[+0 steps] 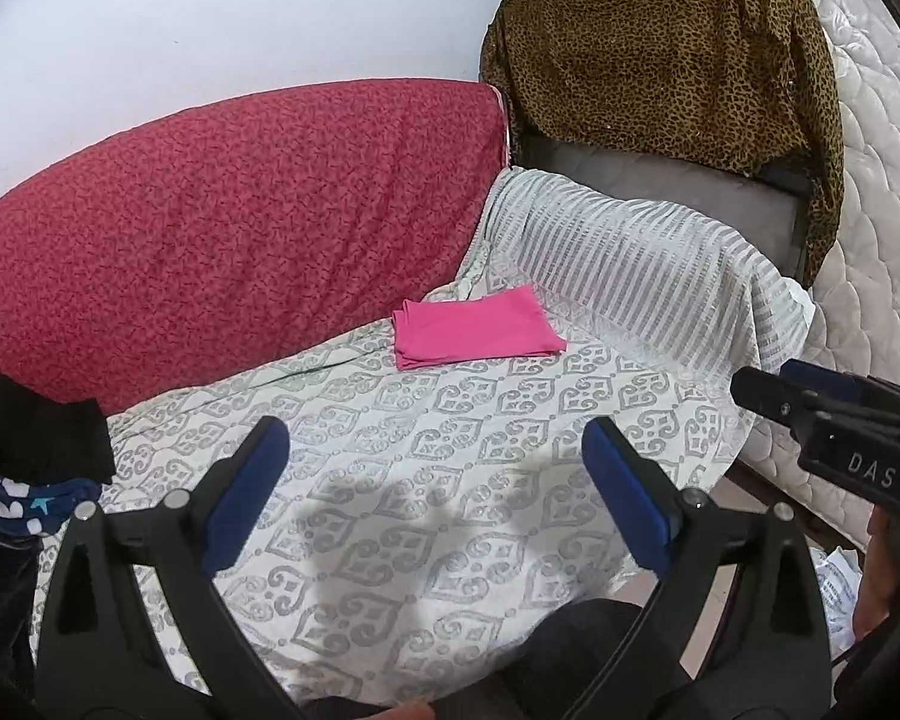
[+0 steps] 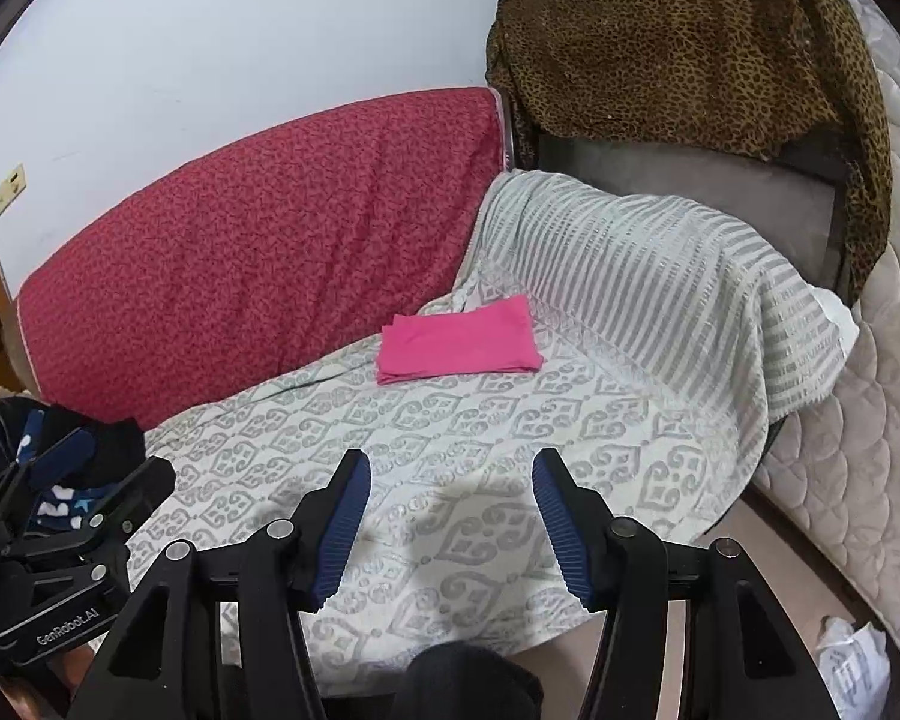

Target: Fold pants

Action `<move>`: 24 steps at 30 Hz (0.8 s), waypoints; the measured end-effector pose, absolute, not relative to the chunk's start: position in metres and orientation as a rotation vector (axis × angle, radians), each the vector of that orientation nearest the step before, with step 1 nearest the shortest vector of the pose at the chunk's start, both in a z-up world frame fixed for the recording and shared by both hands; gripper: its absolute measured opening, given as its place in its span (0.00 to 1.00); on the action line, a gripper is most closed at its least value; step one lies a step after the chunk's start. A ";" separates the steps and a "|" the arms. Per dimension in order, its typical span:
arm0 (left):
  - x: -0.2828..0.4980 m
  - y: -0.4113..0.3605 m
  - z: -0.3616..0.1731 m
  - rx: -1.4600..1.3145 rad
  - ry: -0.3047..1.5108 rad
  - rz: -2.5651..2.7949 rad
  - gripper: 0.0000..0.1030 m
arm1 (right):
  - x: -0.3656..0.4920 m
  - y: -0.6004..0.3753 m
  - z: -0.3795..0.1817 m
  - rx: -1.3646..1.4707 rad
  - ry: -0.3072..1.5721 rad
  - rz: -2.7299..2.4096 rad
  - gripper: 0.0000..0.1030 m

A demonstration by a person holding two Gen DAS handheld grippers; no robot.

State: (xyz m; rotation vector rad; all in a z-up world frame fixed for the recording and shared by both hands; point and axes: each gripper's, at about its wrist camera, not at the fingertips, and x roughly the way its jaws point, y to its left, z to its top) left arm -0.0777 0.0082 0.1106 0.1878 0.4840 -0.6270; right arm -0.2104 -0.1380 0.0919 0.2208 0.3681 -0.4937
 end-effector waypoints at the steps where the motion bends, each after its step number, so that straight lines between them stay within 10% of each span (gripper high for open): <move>1: -0.079 0.008 0.110 0.187 0.486 -0.627 0.95 | -0.211 -0.138 0.092 0.222 0.368 -0.495 0.56; 24: -0.079 0.001 0.102 0.214 0.477 -0.598 0.95 | -0.202 -0.139 0.082 0.214 0.384 -0.499 0.56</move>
